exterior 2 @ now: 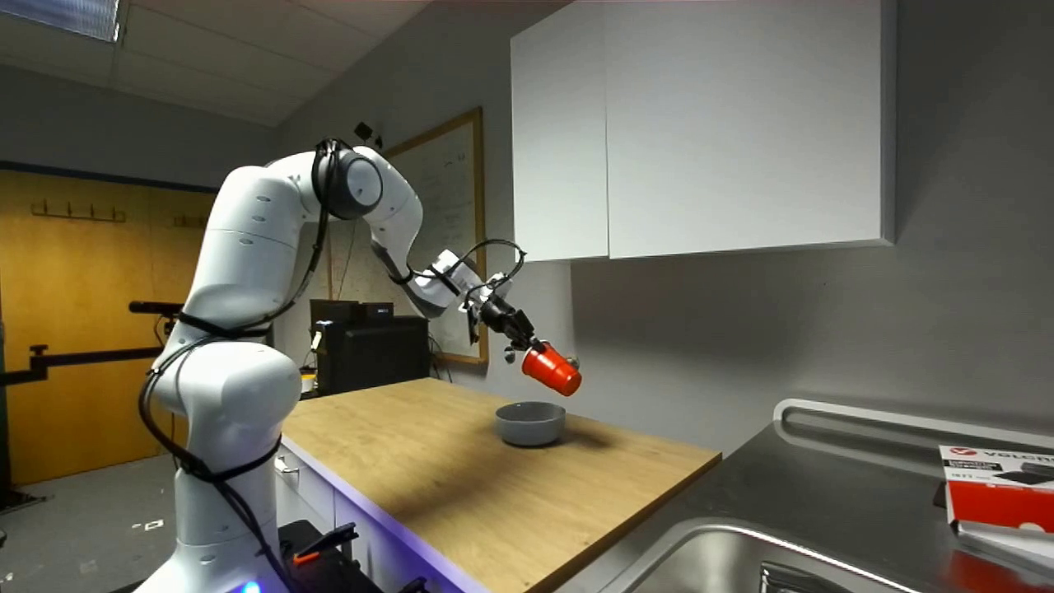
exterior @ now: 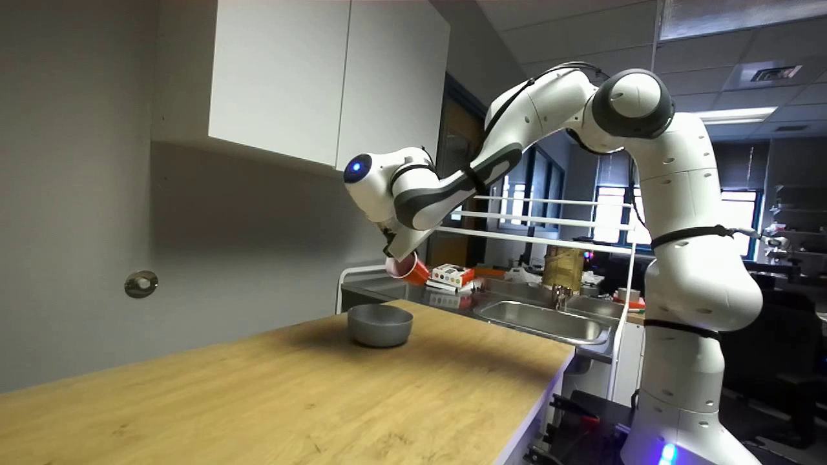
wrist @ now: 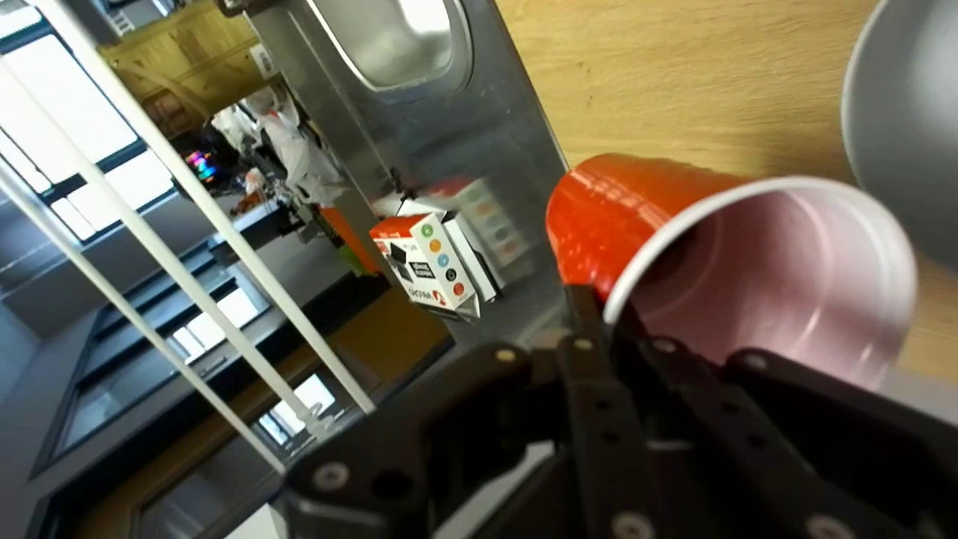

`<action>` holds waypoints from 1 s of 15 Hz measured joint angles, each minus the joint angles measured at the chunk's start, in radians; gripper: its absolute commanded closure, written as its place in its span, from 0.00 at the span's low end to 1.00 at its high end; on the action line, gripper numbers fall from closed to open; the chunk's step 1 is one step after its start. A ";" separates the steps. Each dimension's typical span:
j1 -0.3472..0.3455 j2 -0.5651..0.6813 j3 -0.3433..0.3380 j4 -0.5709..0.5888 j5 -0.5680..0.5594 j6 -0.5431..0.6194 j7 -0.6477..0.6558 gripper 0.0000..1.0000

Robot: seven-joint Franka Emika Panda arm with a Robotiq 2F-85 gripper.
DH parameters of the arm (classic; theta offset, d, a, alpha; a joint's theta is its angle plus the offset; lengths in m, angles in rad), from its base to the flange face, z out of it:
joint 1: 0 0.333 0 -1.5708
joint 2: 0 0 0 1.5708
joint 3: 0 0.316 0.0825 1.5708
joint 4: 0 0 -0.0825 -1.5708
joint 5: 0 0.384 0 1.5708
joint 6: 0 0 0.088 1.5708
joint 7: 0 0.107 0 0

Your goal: Put the objects from the red cup into the gray bowl

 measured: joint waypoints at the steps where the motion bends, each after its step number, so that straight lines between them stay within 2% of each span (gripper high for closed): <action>1: 0.010 0.000 0.002 -0.024 -0.034 0.002 0.016 0.99; 8: 0.095 0.027 0.059 -0.139 -0.278 -0.025 0.183 0.99; 12: 0.134 0.059 0.084 -0.156 -0.383 -0.115 0.285 0.99; 15: 0.137 0.074 0.089 -0.169 -0.448 -0.174 0.333 0.99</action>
